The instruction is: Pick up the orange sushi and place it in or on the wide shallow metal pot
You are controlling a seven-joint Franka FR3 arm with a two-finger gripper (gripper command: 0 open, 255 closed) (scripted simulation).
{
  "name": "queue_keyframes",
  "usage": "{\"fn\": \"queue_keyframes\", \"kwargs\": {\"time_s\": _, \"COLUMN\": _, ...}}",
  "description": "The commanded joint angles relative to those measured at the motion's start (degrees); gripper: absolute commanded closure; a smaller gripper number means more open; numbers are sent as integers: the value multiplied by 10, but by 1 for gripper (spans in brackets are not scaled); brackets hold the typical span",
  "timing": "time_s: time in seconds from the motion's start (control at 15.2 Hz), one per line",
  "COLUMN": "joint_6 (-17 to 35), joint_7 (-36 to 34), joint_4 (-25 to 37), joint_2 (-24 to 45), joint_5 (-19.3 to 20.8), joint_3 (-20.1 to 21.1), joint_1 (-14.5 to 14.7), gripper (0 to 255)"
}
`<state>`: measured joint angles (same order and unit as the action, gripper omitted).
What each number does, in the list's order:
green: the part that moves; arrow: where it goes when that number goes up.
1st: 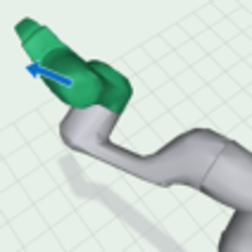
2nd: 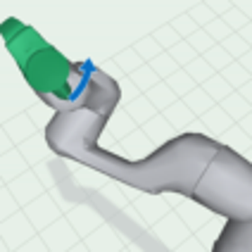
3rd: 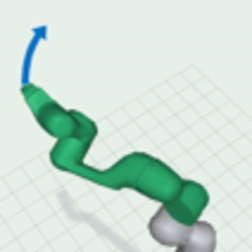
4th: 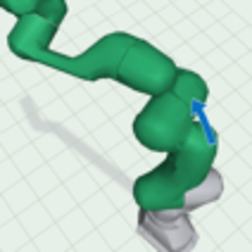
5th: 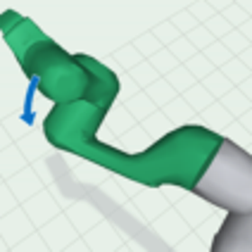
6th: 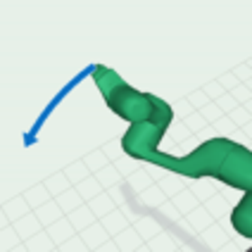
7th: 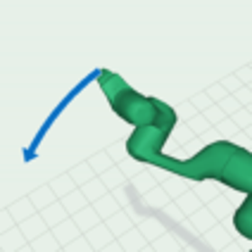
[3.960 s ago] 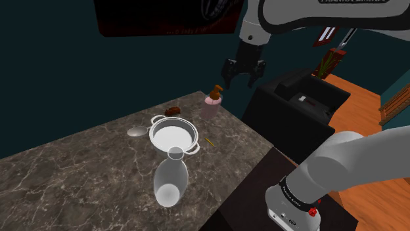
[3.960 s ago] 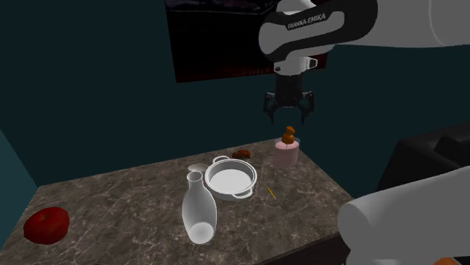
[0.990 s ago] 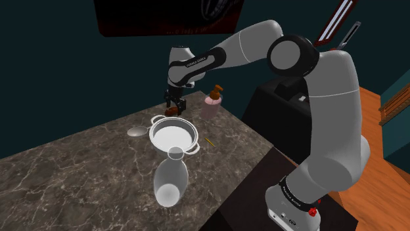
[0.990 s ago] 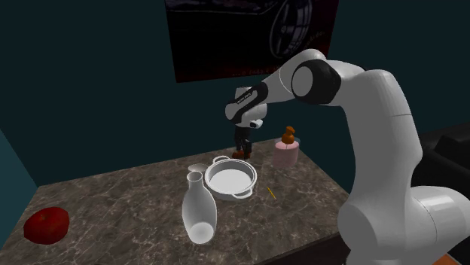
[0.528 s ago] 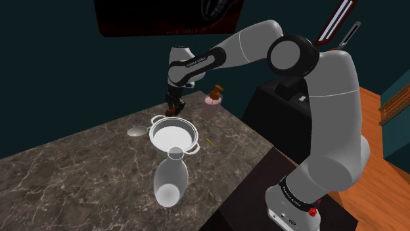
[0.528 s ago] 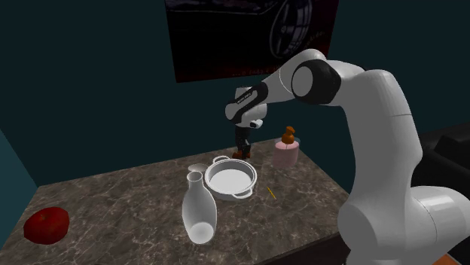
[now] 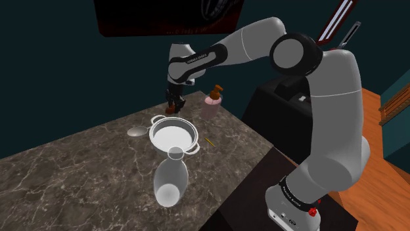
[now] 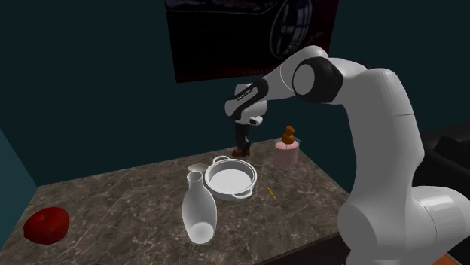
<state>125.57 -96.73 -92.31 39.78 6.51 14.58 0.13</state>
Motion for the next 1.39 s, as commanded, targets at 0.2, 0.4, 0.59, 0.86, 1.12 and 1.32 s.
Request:
{"fn": "queue_keyframes", "kwargs": {"time_s": 0.2, "joint_6": -25, "joint_7": 3, "joint_4": -1, "joint_2": -26, "joint_5": -5, "joint_3": 4, "joint_1": -4, "gripper": 255}}
{"fn": "queue_keyframes", "kwargs": {"time_s": 0.4, "joint_6": -41, "joint_7": 4, "joint_4": 2, "joint_2": -39, "joint_5": -8, "joint_3": 6, "joint_1": -6, "gripper": 255}}
{"fn": "queue_keyframes", "kwargs": {"time_s": 0.59, "joint_6": -57, "joint_7": 4, "joint_4": 7, "joint_2": -52, "joint_5": -11, "joint_3": 9, "joint_1": -7, "gripper": 255}}
{"fn": "queue_keyframes", "kwargs": {"time_s": 0.86, "joint_6": -80, "joint_7": 5, "joint_4": 14, "joint_2": -67, "joint_5": -15, "joint_3": 11, "joint_1": -9, "gripper": 255}}
{"fn": "queue_keyframes", "kwargs": {"time_s": 1.12, "joint_6": -104, "joint_7": 6, "joint_4": 24, "joint_2": -81, "joint_5": -19, "joint_3": 14, "joint_1": -10, "gripper": 255}}
{"fn": "queue_keyframes", "kwargs": {"time_s": 1.32, "joint_6": -82, "joint_7": -6, "joint_4": -33, "joint_2": -118, "joint_5": -26, "joint_3": 21, "joint_1": -8, "gripper": 255}}
